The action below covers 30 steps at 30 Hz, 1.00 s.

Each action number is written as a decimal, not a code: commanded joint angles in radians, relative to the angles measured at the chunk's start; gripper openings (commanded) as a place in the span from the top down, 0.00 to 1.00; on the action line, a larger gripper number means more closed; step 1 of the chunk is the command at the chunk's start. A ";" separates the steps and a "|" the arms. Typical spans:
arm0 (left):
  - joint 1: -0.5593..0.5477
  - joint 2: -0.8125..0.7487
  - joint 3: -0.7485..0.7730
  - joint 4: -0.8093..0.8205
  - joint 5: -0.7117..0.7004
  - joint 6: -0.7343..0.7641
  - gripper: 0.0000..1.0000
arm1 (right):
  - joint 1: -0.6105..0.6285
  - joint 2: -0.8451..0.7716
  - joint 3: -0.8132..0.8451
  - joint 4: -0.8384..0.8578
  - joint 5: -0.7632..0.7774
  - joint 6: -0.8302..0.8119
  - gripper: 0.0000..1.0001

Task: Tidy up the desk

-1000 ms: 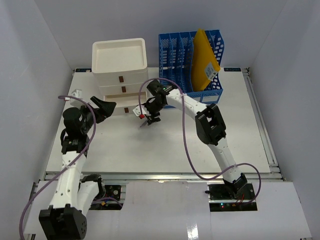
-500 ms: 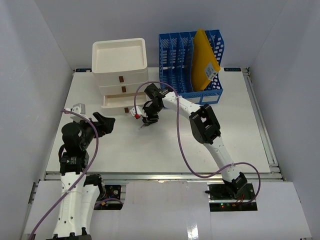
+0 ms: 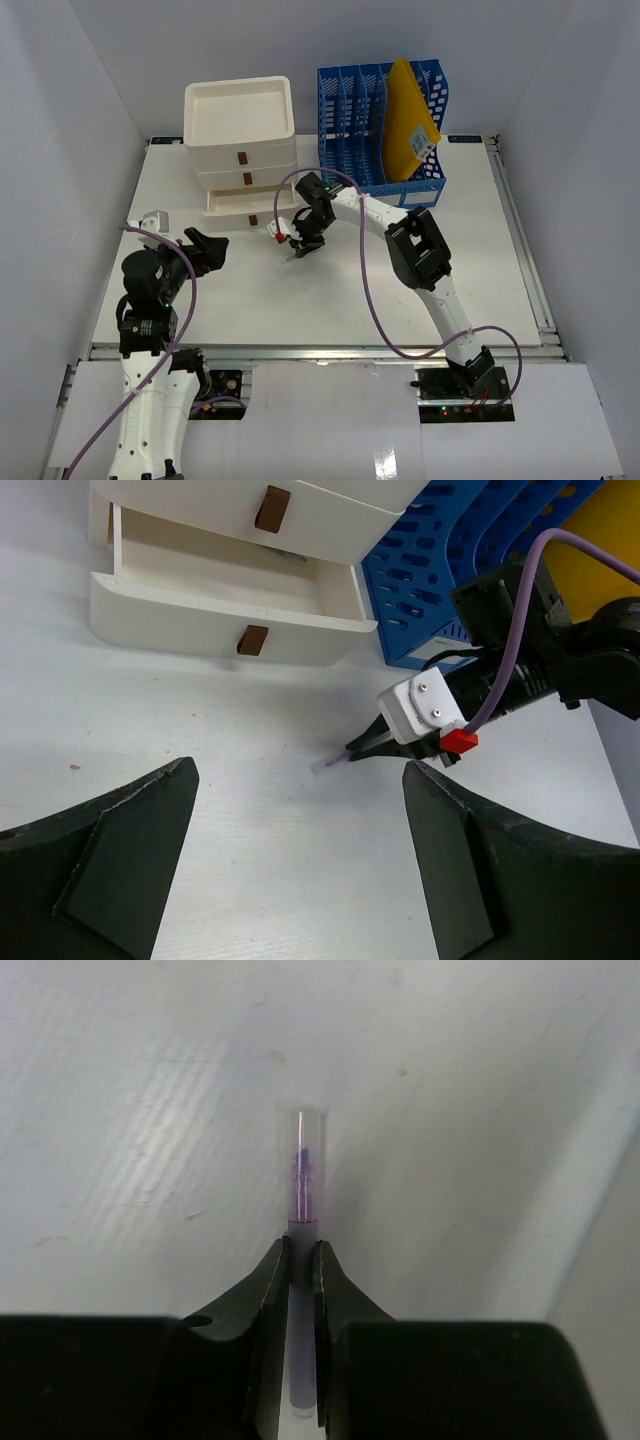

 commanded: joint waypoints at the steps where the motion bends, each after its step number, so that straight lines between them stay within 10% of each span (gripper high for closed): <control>1: 0.003 -0.009 -0.015 0.010 0.000 0.007 0.05 | 0.006 -0.128 -0.085 0.031 -0.008 0.132 0.92; 20: 0.002 -0.012 -0.015 0.004 -0.021 -0.001 0.05 | 0.101 0.005 0.221 0.643 0.520 0.442 0.92; 30: 0.003 -0.006 -0.015 0.001 -0.030 -0.005 0.05 | 0.099 0.015 0.205 0.741 0.490 0.448 0.47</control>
